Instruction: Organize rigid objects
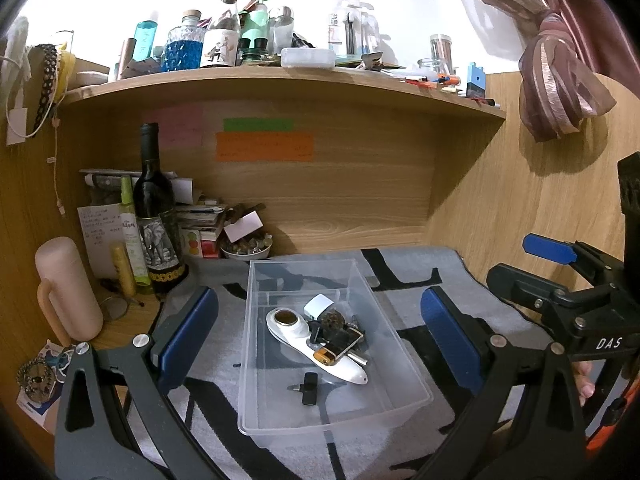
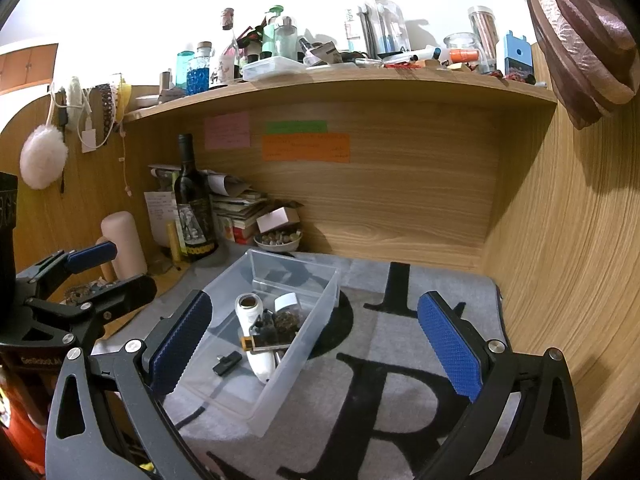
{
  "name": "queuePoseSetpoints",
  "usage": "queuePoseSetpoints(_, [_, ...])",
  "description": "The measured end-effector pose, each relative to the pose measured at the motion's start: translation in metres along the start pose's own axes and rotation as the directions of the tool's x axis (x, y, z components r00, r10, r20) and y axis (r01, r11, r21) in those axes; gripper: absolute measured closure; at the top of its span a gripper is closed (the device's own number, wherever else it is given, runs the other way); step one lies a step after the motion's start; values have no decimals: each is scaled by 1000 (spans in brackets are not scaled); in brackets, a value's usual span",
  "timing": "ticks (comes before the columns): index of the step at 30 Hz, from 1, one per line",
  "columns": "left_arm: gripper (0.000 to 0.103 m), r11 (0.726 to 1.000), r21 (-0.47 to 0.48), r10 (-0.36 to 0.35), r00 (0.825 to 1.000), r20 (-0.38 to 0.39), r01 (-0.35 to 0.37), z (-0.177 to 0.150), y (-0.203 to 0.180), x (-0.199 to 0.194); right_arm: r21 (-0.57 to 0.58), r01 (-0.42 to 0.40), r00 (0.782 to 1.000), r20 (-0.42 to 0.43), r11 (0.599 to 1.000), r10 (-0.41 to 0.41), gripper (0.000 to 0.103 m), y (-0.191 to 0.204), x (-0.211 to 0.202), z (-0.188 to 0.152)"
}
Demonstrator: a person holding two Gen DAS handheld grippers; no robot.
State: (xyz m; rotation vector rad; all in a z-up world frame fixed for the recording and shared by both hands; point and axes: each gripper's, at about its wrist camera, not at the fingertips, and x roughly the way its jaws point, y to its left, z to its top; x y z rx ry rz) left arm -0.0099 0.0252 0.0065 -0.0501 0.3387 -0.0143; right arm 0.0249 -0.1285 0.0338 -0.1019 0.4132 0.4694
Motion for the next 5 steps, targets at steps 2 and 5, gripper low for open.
queuePoseSetpoints(2, [0,1000,-3,0,1000,0,0,0,0,0,4,-1,1000,-3,1000,2,0,-2,2,0])
queuePoseSetpoints(5, [0,1000,-3,1,1000,-2,-1,1,2,1,6,-1,1000,-7,1000,1,0,-4,4,-1])
